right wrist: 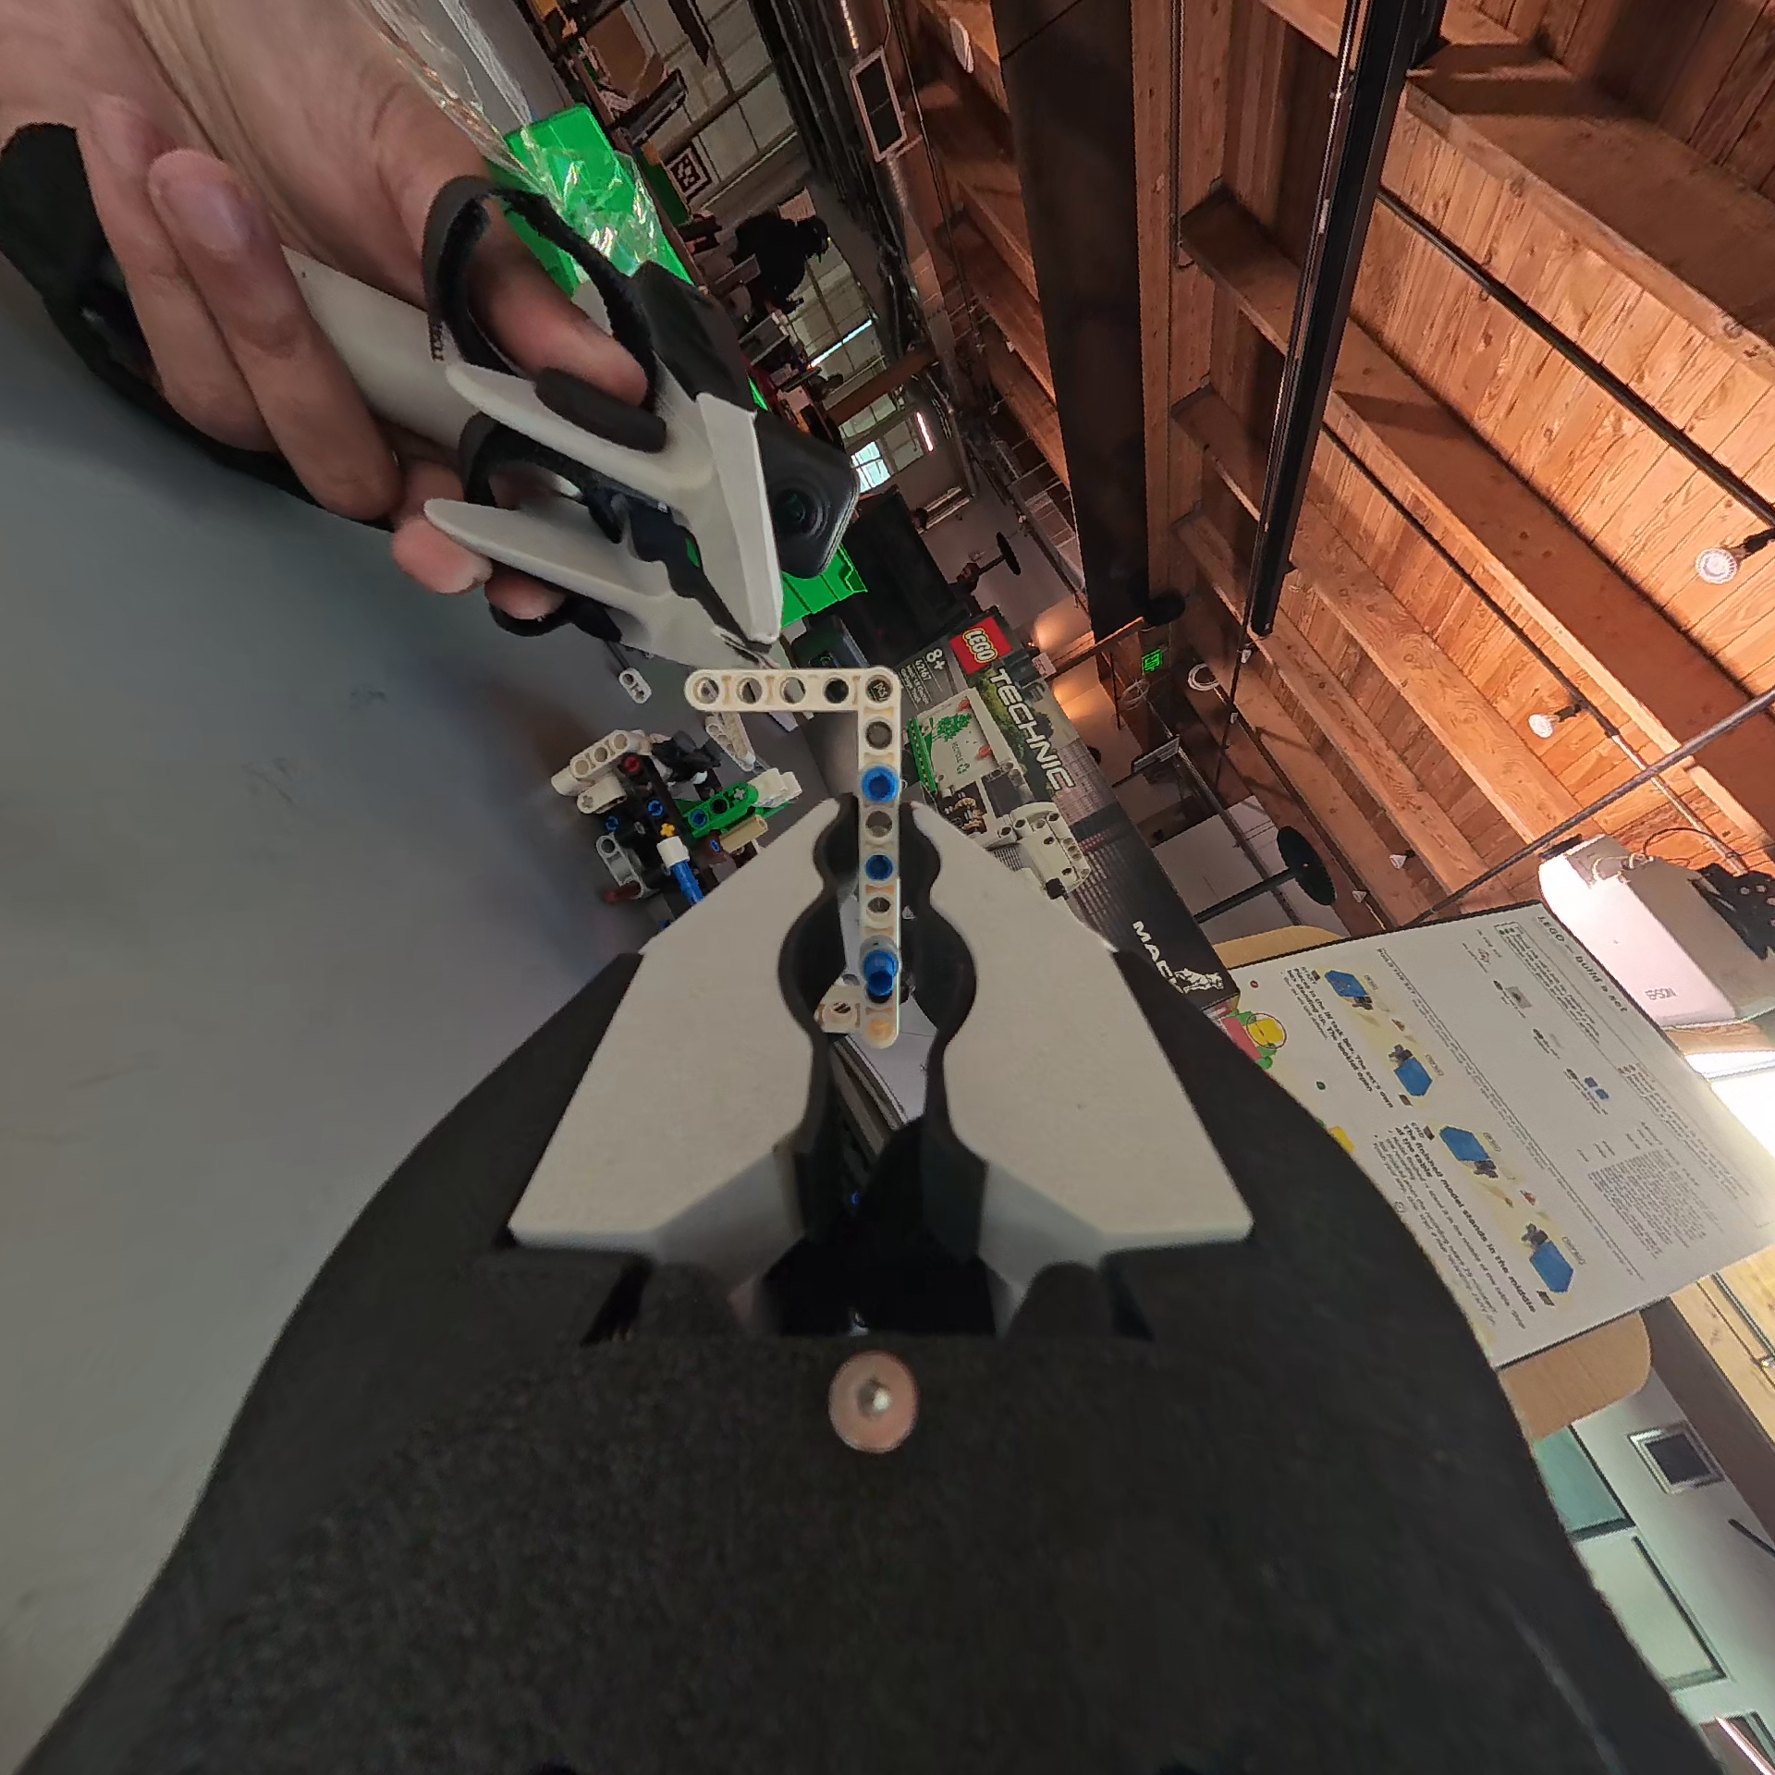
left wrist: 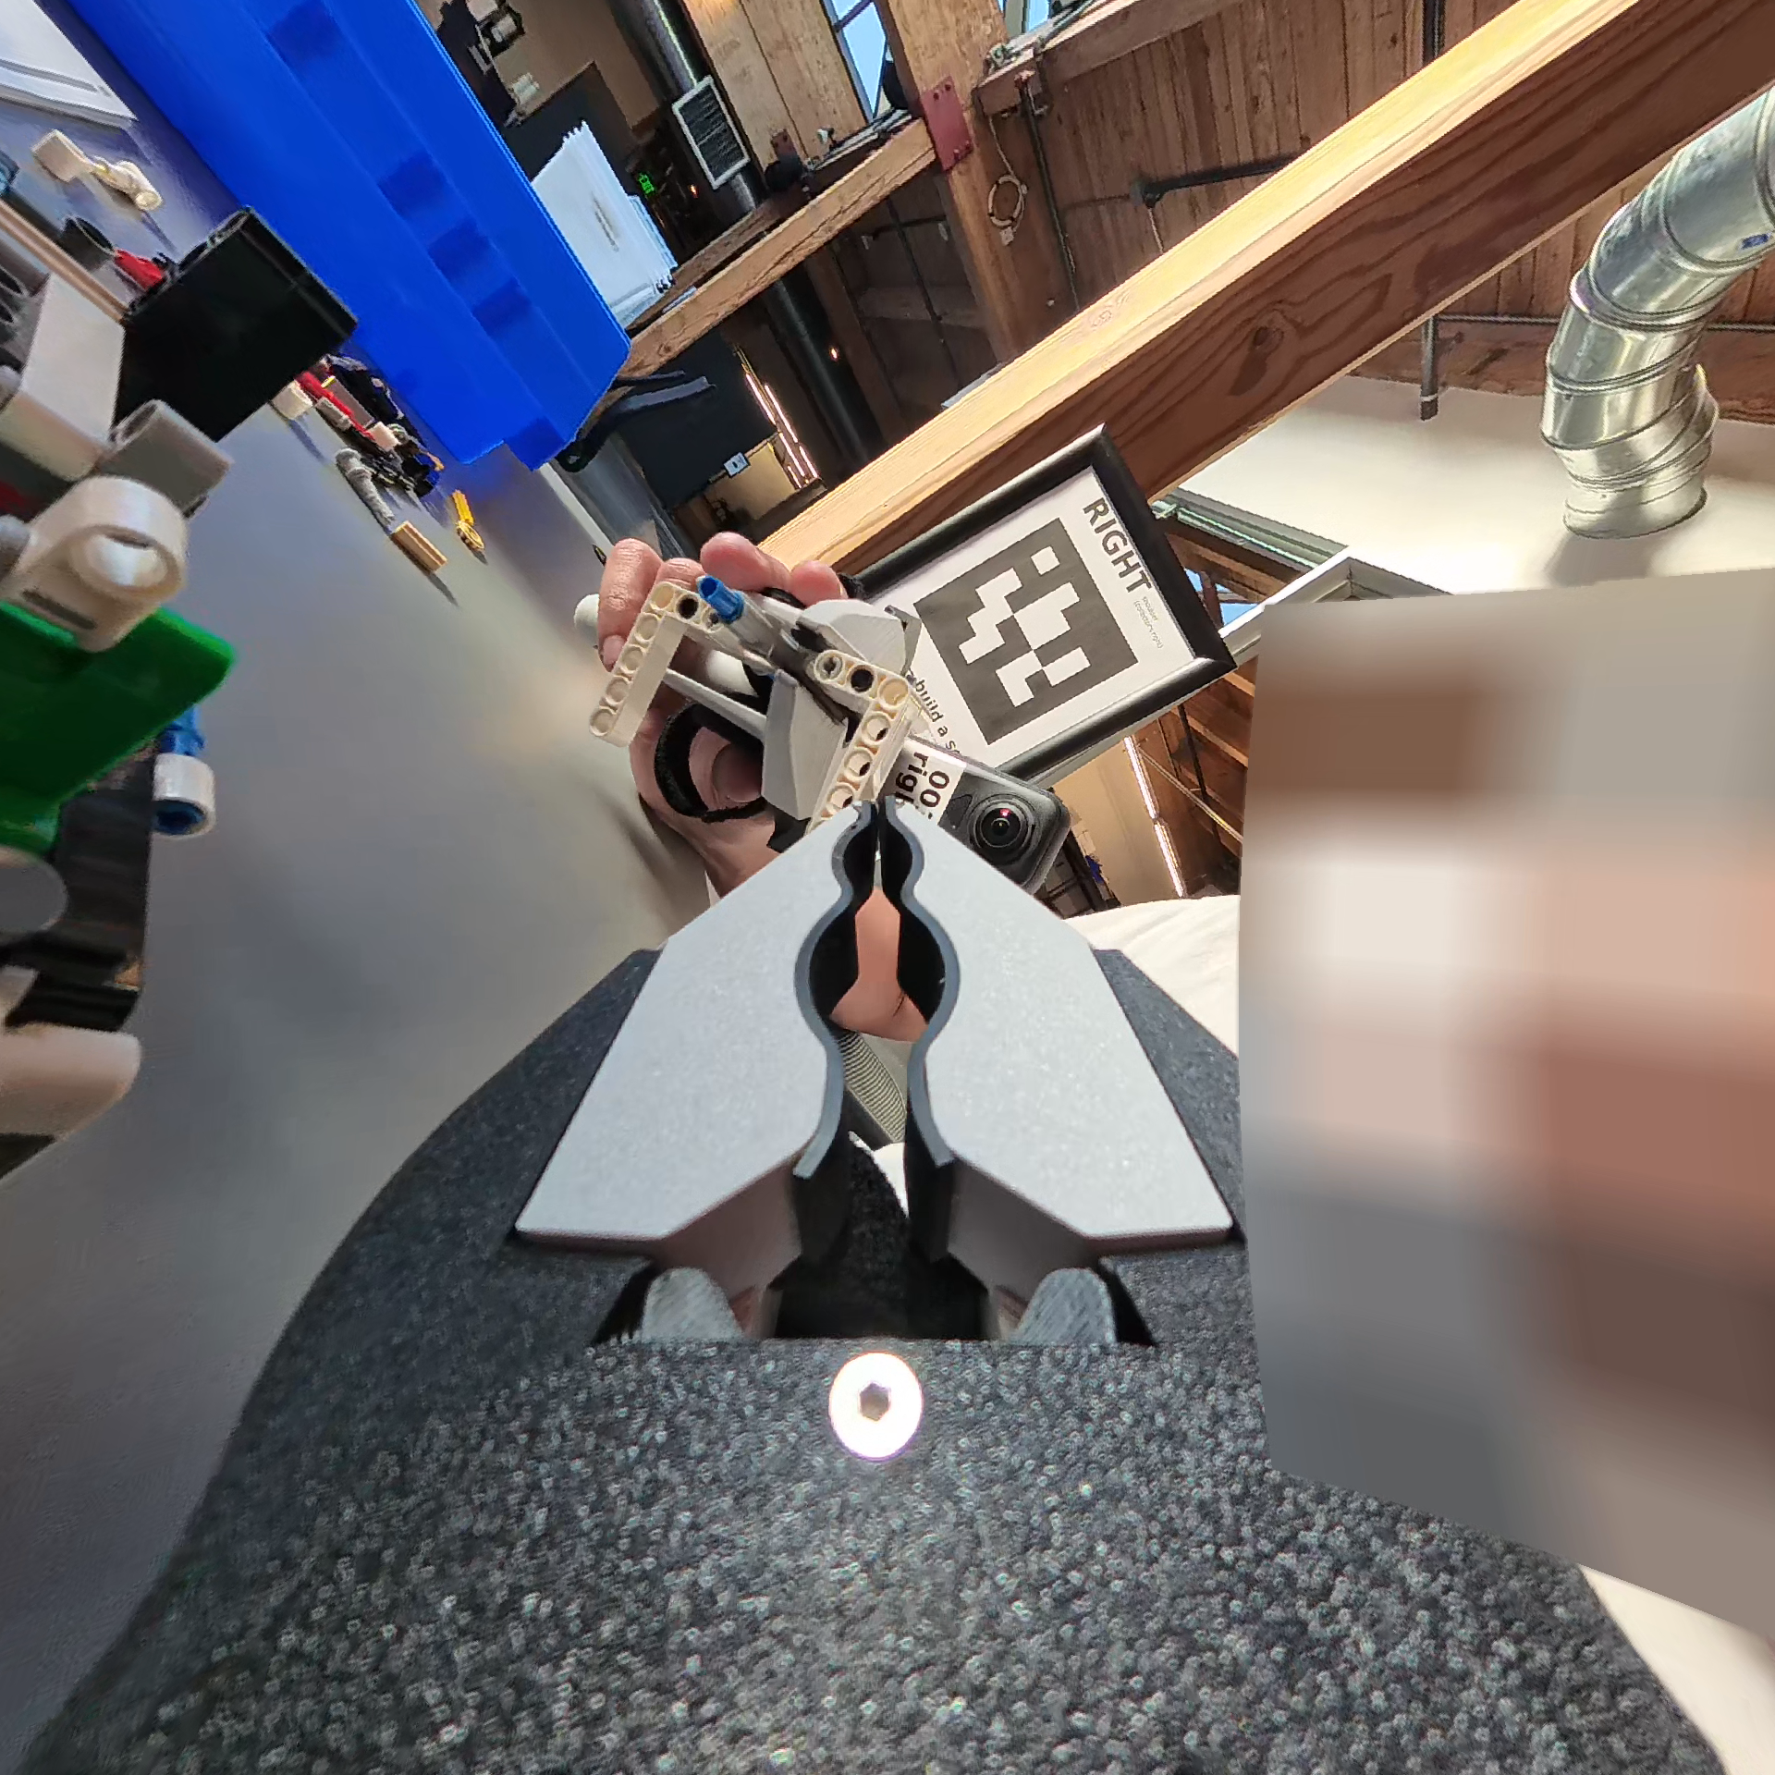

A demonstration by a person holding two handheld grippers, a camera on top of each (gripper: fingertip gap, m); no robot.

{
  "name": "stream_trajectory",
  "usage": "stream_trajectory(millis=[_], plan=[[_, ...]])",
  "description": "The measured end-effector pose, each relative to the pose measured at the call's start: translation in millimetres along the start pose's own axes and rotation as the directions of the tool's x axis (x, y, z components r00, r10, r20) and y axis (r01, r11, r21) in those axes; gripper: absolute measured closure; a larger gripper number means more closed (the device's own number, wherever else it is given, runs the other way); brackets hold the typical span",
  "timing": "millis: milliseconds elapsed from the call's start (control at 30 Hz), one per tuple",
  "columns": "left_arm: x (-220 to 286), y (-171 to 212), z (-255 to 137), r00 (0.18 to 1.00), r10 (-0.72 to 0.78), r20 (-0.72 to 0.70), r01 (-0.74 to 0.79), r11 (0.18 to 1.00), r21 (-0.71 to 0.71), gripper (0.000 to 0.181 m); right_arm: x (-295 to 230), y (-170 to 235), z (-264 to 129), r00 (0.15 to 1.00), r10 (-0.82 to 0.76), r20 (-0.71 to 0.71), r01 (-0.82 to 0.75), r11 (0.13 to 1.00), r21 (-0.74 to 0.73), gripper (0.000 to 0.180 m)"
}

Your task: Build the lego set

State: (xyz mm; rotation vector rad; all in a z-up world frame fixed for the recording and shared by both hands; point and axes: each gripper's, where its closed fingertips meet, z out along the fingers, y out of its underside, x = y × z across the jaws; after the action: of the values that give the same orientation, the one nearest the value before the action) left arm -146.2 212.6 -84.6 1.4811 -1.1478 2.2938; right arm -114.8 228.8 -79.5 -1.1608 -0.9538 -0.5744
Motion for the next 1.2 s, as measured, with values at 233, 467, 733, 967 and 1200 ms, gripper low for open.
stream_trajectory(millis=[233, 467, 733, 967, 1200], plan=[[-3.6, -2.5, -0.8, 1.000, -0.017, 0.018, 0.016, 1.000, 0.016, 0.181, 1.4, 2.9, 0.7, 0.998, -0.062, -0.027, 0.061, 0.997, -0.036, 0.174], [-8.6, -2.6, -2.6, 0.998, -0.012, 0.061, 0.011, 1.000, 0.016, 0.181, 1.6, 3.1, 0.0, 0.987, -0.154, -0.055, 0.150, 0.986, -0.071, 0.174], [-12.1, -3.1, -2.8, 0.996, -0.013, 0.088, 0.012, 1.000, 0.019, 0.181, 3.4, 1.4, -1.8, 0.935, -0.338, -0.104, 0.324, 0.937, -0.132, 0.174], [-16.9, -4.3, -7.0, 0.991, -0.027, 0.129, 0.026, 1.000, 0.012, 0.181, 0.4, -0.6, -0.5, 0.883, -0.455, -0.112, 0.434, 0.884, -0.171, 0.174], [-16.0, -3.8, -7.0, 0.986, -0.015, 0.164, 0.014, 1.000, 0.011, 0.181, 1.0, -2.3, -1.1, 0.849, -0.513, -0.125, 0.486, 0.853, -0.192, 0.174]])
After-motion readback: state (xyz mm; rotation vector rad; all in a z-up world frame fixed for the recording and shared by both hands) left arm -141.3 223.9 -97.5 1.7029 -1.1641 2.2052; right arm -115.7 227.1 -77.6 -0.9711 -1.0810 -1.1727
